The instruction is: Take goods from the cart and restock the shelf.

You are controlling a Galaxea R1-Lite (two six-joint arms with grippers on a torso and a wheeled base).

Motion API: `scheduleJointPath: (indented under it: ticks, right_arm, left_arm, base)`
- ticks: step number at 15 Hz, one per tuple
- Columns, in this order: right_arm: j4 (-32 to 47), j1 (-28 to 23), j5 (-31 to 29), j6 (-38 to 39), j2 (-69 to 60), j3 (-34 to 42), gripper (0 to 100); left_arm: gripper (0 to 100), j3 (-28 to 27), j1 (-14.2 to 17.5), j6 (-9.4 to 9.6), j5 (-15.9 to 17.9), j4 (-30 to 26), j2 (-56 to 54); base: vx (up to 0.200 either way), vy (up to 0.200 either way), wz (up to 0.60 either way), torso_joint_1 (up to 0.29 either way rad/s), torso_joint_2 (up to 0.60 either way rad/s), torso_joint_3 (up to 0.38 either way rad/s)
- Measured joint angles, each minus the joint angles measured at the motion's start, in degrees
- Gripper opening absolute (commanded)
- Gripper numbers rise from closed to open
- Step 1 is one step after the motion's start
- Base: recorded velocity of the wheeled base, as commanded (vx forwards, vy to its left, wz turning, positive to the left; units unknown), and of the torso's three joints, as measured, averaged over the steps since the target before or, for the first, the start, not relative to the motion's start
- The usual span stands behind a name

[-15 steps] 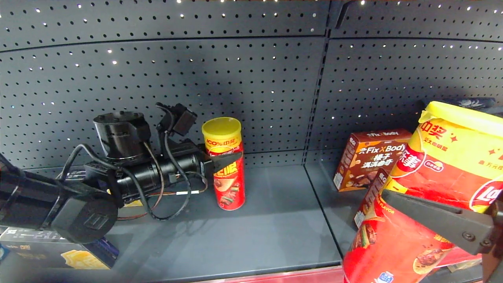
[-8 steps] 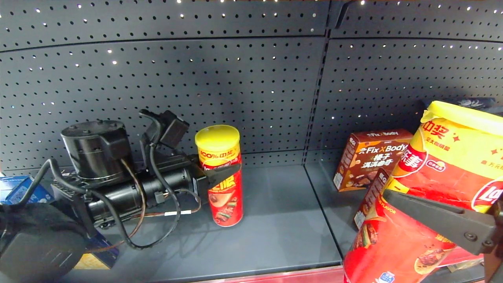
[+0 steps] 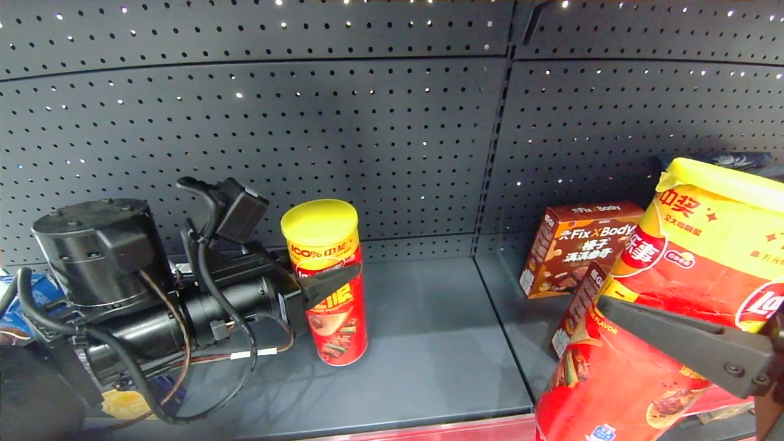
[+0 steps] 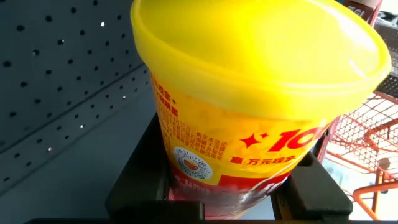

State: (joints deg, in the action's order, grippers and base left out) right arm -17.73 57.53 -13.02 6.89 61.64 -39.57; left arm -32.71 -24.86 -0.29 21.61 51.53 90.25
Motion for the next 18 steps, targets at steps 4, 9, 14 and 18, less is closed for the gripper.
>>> scheduleJointPath:
  ticks: [4, 9, 14, 18]
  right_arm:
    - [-0.01, 0.10, -0.06, 0.02, -0.01, 0.00, 0]
    - [-0.01, 0.02, 0.00, 0.06, -0.01, 0.00, 0]
    - [-0.01, -0.06, -0.04, 0.06, -0.01, -0.04, 0]
    - [-0.06, -0.06, 0.00, 0.11, -0.01, -0.09, 0]
  left_arm:
    - [0, 1.73, -1.21, -0.02, -1.15, 0.01, -0.43]
    - [0, 2.58, -2.76, -0.02, -2.68, 0.11, -0.83]
    - [0, 4.44, -4.06, -0.04, -3.06, 0.12, -1.11]
    - [0, 6.34, -4.57, -0.11, -4.00, 0.12, -1.96]
  base:
    - [0.000, 0.000, 0.00, 0.000, 0.00, 0.000]
    - [0.000, 0.000, 0.00, 0.000, 0.00, 0.000]
    - [0.000, 0.000, 0.00, 0.000, 0.00, 0.000]
    - [0.000, 0.000, 0.00, 0.000, 0.00, 0.000]
